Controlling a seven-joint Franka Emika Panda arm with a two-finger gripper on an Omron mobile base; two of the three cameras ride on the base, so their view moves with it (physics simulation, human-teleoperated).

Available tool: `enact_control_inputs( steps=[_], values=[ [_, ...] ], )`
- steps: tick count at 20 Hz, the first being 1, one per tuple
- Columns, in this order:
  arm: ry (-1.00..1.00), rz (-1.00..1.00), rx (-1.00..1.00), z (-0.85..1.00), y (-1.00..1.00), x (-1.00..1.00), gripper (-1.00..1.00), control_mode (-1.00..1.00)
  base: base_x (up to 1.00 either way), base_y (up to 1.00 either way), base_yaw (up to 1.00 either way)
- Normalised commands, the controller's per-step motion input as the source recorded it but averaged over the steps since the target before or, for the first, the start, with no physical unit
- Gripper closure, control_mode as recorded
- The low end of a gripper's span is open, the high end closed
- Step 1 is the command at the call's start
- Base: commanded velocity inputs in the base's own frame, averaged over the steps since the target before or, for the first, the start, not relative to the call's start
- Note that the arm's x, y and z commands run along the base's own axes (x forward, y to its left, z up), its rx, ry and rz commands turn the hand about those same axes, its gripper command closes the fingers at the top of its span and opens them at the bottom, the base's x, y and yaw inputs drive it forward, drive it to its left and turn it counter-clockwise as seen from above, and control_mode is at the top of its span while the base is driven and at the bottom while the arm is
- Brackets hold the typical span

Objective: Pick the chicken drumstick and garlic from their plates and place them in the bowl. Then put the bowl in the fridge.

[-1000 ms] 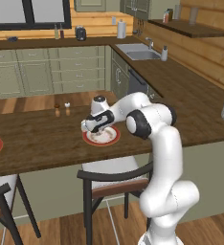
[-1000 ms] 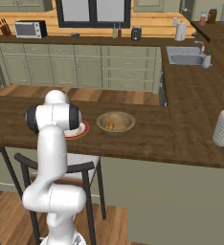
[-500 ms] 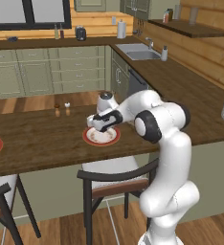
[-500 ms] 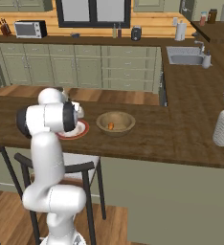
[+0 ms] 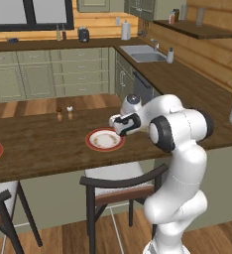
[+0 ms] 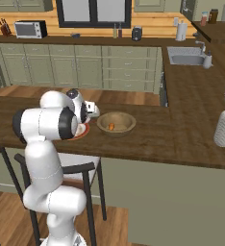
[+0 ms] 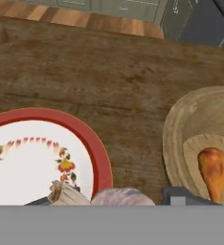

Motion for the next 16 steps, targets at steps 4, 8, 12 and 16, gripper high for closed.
enact_control_inputs(
  steps=[4,8,12,16],
  values=[
    [0.00,0.00,0.04,0.21,-1.00,0.36,1.00,-1.00,0.00,0.00,0.00],
    [0.00,0.00,0.05,0.05,-0.99,0.38,1.00,-1.00,0.00,0.00,0.00],
    [0.00,0.00,0.00,-0.04,-0.69,0.31,1.00,-1.00,0.00,0.00,0.00],
    [0.00,0.00,0.00,-0.29,-0.46,0.32,1.00,-1.00,0.00,0.00,0.00]
  ],
)
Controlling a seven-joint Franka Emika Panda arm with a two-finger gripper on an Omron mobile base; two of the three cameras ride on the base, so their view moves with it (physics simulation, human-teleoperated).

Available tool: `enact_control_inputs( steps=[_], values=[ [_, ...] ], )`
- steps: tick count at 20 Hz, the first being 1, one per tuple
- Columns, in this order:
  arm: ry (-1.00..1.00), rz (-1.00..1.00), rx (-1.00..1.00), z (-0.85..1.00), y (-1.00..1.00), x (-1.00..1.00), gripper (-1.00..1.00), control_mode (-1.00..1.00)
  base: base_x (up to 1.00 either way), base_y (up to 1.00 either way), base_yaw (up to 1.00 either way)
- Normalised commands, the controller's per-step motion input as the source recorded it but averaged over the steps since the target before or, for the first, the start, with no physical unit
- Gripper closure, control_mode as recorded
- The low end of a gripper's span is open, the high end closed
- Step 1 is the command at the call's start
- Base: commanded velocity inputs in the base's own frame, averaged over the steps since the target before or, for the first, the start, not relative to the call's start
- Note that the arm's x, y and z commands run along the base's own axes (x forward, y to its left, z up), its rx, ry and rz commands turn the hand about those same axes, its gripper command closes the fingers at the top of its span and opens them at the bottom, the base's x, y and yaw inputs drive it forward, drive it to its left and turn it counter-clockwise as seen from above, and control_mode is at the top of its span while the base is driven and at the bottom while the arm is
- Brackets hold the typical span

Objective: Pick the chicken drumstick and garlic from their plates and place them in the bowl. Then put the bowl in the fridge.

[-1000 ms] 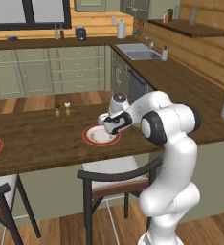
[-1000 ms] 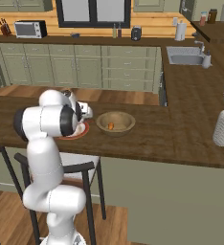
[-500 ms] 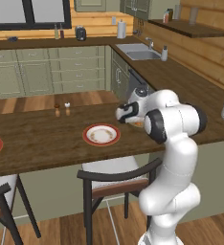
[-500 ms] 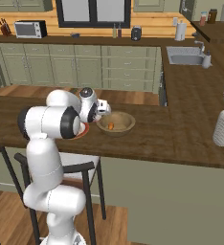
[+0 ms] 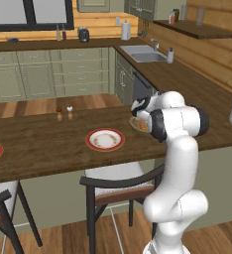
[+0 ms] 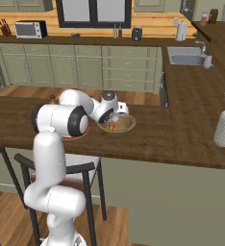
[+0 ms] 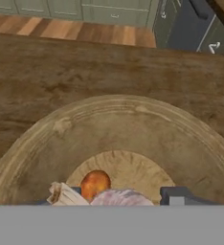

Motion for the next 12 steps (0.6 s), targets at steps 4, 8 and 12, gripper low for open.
enact_control_inputs(
  steps=[4,8,12],
  values=[
    [0.02,0.00,0.00,-0.44,-0.22,0.17,1.00,-1.00,0.00,0.00,0.00],
    [0.08,0.00,-0.02,-0.32,0.02,0.00,-1.00,-1.00,0.00,0.00,0.00],
    [-0.01,0.00,0.00,0.00,0.00,0.00,-1.00,-1.00,0.00,0.00,0.00]
  ],
)
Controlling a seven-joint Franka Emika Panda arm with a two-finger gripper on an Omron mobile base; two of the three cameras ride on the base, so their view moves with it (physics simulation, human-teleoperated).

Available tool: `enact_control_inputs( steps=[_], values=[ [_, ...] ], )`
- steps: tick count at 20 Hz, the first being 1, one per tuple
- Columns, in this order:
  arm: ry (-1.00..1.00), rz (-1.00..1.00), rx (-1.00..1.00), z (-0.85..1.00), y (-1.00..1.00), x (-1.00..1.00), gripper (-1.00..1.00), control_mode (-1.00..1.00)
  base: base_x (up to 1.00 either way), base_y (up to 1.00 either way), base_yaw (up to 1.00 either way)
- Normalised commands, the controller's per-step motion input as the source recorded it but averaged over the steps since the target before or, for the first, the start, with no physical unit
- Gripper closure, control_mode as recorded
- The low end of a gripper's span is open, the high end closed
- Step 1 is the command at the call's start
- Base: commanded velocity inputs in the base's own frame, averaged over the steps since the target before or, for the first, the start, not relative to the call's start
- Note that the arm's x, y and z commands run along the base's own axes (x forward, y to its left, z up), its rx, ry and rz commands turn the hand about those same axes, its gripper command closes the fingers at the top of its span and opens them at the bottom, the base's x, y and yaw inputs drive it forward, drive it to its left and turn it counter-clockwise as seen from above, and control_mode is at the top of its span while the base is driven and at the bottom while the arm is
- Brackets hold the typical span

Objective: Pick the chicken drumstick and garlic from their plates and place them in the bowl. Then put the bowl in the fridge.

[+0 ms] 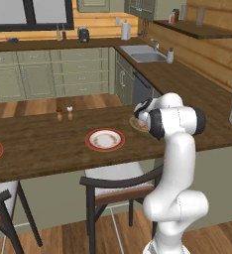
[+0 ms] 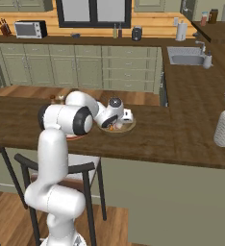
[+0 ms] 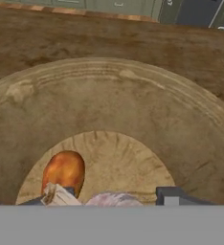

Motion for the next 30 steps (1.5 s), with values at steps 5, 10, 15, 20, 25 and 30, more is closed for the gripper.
enact_control_inputs(
  steps=[5,10,15,20,25,30],
  values=[
    [-0.08,0.00,0.00,0.26,0.00,-0.13,-1.00,-1.00,0.00,0.00,0.00],
    [-0.02,-0.09,0.00,0.65,-0.18,-0.65,-1.00,-1.00,0.00,0.00,0.00],
    [-0.03,-0.33,0.07,0.78,-0.40,-0.77,-1.00,-1.00,0.00,0.00,0.00],
    [0.25,-0.43,0.21,0.28,-0.55,-0.40,-1.00,-1.00,0.00,0.00,0.00],
    [0.08,-0.26,0.36,0.87,-0.46,-0.51,-1.00,-1.00,0.00,0.00,0.00],
    [0.15,-0.05,0.33,0.04,-0.11,-0.16,-1.00,-1.00,0.00,0.00,0.00]
  ],
)
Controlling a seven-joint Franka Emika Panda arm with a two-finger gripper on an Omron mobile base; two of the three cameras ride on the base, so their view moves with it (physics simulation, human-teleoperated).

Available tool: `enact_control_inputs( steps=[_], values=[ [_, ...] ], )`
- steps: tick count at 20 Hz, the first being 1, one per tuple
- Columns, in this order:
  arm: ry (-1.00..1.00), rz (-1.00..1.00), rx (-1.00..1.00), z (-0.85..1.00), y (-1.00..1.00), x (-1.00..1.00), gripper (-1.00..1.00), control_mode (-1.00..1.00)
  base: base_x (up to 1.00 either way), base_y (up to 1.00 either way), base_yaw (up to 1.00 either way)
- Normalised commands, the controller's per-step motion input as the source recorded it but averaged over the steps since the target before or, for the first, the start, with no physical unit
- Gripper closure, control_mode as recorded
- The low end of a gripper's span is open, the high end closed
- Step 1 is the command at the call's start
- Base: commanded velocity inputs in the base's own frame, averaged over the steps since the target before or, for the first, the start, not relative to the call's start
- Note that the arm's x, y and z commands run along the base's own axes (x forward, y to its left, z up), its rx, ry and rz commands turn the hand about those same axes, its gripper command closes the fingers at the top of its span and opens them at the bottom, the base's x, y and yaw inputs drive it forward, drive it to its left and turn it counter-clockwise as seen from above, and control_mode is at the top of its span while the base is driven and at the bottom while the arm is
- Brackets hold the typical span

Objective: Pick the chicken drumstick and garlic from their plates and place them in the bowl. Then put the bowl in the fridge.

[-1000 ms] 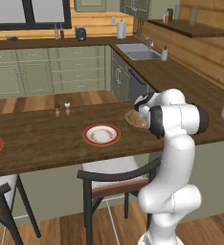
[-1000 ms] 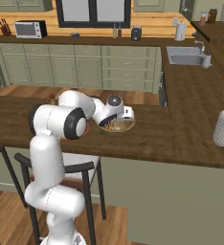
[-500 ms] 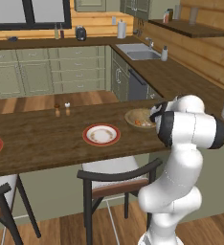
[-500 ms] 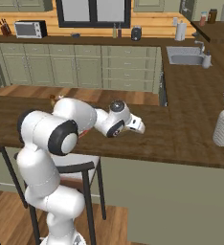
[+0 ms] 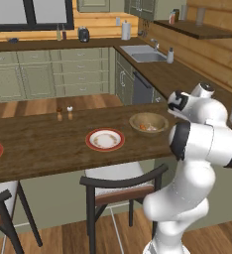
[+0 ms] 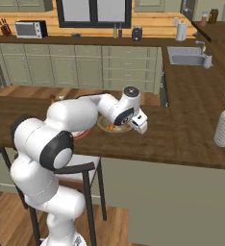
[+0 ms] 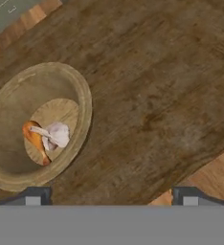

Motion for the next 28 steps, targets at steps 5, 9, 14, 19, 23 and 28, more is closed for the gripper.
enact_control_inputs(
  steps=[5,9,14,19,23,28],
  values=[
    [0.12,0.02,0.15,-0.47,0.00,0.33,-1.00,-1.00,0.00,0.00,0.00],
    [0.03,0.05,0.19,-0.46,0.02,0.46,-1.00,-1.00,0.00,0.00,0.00],
    [0.05,0.00,0.06,-0.16,0.01,0.56,-1.00,-1.00,0.00,0.00,0.00],
    [0.04,0.00,0.01,-0.27,0.21,0.56,-1.00,-1.00,0.00,0.00,0.00],
    [0.07,0.00,0.00,-0.53,0.24,0.51,-1.00,-1.00,0.00,0.00,0.00],
    [0.06,0.00,0.02,-0.54,0.07,0.29,-1.00,-1.00,0.00,0.00,0.00]
  ],
)
